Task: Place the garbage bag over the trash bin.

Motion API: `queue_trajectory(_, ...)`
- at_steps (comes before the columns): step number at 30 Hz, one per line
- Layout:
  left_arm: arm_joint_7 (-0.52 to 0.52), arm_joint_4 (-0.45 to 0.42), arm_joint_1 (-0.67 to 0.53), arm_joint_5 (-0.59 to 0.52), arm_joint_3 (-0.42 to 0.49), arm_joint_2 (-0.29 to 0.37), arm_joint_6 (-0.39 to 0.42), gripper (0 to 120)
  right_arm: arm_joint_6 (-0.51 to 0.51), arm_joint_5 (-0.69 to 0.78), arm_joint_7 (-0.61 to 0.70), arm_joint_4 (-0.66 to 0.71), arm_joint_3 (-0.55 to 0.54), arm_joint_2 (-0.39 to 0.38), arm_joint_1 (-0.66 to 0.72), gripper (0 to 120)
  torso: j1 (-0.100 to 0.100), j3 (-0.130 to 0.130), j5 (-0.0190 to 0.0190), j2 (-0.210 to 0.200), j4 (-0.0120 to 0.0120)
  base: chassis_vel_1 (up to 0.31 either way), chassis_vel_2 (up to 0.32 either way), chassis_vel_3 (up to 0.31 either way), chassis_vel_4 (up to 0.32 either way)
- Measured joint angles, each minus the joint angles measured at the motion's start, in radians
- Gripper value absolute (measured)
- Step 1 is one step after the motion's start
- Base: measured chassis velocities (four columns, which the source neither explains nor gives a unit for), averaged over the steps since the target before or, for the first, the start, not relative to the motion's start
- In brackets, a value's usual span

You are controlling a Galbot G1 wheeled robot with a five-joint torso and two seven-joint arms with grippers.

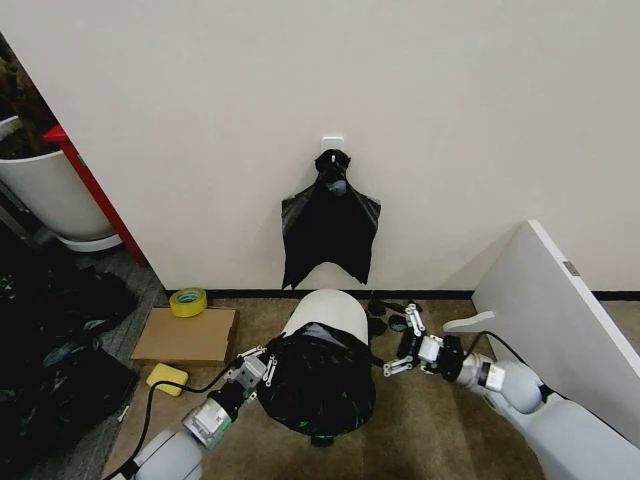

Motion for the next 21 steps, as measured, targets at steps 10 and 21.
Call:
queue_trajectory(10,0.005,0.027,-0.034,0.023,0.012,-0.004,-0.017,0,-0.063,0.007,0.020,0.023,-0.063,0.024,0.021,100,0.000,0.000,0.0001,0.000,-0.0002,0.000,0.000,0.000,0.000)
queue_trajectory(21,0.016,0.005,-0.027,0.019,0.006,0.006,-0.027,0,-0.058,-0.159,0.101,-0.085,-0.071,0.096,0.078,100,0.000,0.000,0.0000,0.000,-0.0001,0.000,0.000,0.000,0.000)
